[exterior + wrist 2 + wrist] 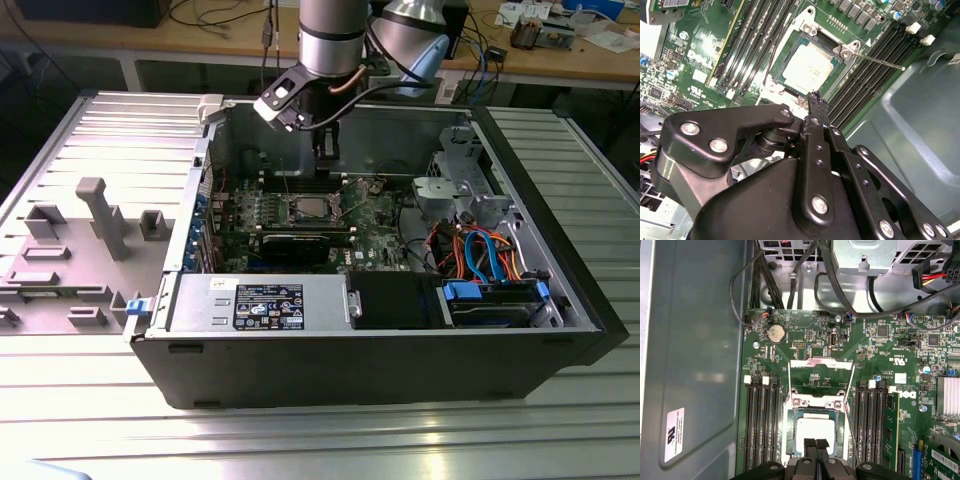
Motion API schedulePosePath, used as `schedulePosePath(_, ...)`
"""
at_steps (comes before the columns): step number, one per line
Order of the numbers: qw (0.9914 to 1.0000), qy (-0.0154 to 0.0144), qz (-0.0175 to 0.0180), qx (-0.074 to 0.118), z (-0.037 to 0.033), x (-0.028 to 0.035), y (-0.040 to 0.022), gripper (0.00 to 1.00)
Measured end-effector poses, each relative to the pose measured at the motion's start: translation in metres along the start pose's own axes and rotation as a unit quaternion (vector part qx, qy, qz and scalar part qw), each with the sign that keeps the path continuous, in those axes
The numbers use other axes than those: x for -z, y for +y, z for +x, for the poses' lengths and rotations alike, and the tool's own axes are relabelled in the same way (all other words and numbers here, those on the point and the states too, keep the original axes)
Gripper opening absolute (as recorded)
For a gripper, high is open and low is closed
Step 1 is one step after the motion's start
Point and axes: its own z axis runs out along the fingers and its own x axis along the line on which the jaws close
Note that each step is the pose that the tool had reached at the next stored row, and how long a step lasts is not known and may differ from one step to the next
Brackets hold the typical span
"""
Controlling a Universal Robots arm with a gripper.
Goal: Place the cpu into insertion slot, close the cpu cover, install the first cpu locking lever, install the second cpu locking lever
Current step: 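Close the cpu cover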
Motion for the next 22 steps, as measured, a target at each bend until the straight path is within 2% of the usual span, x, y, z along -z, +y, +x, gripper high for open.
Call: schedulePosePath(22,1.00000,0.0000,0.0000,0.000,-0.0007,-0.0002,0.0139,0.11)
